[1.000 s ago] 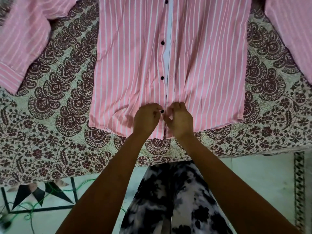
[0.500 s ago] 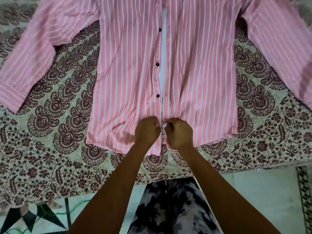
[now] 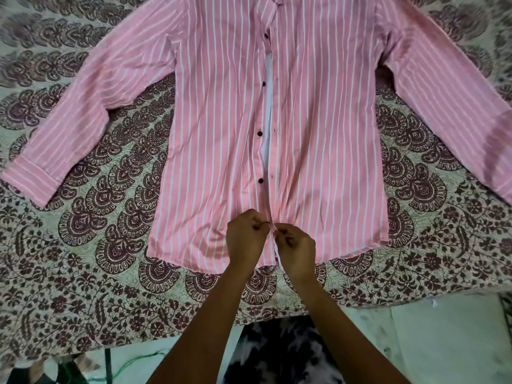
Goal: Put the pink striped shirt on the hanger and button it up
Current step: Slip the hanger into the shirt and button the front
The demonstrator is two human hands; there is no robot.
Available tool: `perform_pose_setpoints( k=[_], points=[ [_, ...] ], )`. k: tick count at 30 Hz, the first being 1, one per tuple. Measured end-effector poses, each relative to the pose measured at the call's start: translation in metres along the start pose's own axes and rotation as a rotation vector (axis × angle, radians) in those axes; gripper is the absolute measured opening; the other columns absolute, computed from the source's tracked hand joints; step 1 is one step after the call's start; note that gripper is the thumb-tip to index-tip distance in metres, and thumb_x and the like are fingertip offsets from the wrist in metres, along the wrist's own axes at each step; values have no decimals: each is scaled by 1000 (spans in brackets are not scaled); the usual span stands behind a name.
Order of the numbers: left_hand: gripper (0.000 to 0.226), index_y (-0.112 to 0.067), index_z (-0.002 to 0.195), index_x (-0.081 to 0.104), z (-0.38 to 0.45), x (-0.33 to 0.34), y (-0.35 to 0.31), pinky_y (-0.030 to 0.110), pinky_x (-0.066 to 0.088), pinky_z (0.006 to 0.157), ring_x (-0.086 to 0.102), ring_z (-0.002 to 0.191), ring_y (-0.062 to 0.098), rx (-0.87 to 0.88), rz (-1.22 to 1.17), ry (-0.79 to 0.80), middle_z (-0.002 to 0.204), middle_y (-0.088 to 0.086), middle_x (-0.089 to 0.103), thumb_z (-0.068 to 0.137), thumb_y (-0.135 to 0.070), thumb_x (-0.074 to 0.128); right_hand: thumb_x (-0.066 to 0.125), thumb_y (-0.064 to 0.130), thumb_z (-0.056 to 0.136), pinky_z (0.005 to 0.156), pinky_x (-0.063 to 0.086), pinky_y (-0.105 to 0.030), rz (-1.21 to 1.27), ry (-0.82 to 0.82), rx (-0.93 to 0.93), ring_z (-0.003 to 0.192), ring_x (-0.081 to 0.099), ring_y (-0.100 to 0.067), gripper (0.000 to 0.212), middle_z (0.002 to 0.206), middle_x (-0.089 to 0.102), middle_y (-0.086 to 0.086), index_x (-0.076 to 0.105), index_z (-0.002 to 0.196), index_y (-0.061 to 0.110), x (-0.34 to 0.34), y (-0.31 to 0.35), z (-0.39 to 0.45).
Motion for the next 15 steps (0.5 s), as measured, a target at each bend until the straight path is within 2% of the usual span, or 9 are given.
perform_pose_setpoints(
  k=[2, 5, 8, 12, 15],
  points=[
    [5, -10, 77, 67, -2, 2, -1, 22, 43, 64, 62, 68, 15, -3, -5, 16, 72, 4, 70, 73, -6, 67, 59, 1, 84, 59, 38, -7, 35, -29, 53, 67, 60, -21, 17, 78, 71, -16, 72, 94, 6, 0, 0, -1],
    [3, -11, 75, 67, -5, 4, -2, 23, 44, 64, 62, 67, 13, 13, 17, 40, 71, 2, 69, 73, -9, 68, 59, 2, 84, 66, 43, -19, 94, -33, 98, 73, 65, -30, 17, 80, 70, -20, 72, 95, 4, 3, 2, -1],
    [3, -13, 74, 66, -6, 3, -1, 24, 44, 63, 62, 68, 14, -1, 33, 28, 71, 1, 68, 74, -12, 69, 61, 3, 84, 66, 43, -18, 140, -11, 126, 69, 62, -22, 16, 81, 71, -16, 71, 96, 3, 4, 4, -1],
    [1, -11, 77, 66, -4, -1, 0, 21, 39, 63, 57, 69, 11, -25, 69, -19, 75, 1, 69, 76, -12, 67, 61, 0, 83, 73, 45, -18, 242, -10, 188, 70, 61, -12, 14, 81, 68, -8, 71, 93, 1, 3, -1, -2],
    [4, -11, 75, 68, -4, -1, -3, 23, 45, 65, 63, 69, 14, 8, 3, 3, 72, 2, 69, 74, -6, 66, 61, -1, 83, 68, 44, -7, 282, -23, 211, 69, 59, -2, 13, 78, 66, -3, 71, 91, 1, 3, -3, -1]
  ],
)
Point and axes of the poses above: each hand's wrist, its own z-axis towards the middle knuckle, its own x-axis out of the palm, y = z × x, the point moved 4 cm from there along z, towards the middle knuckle
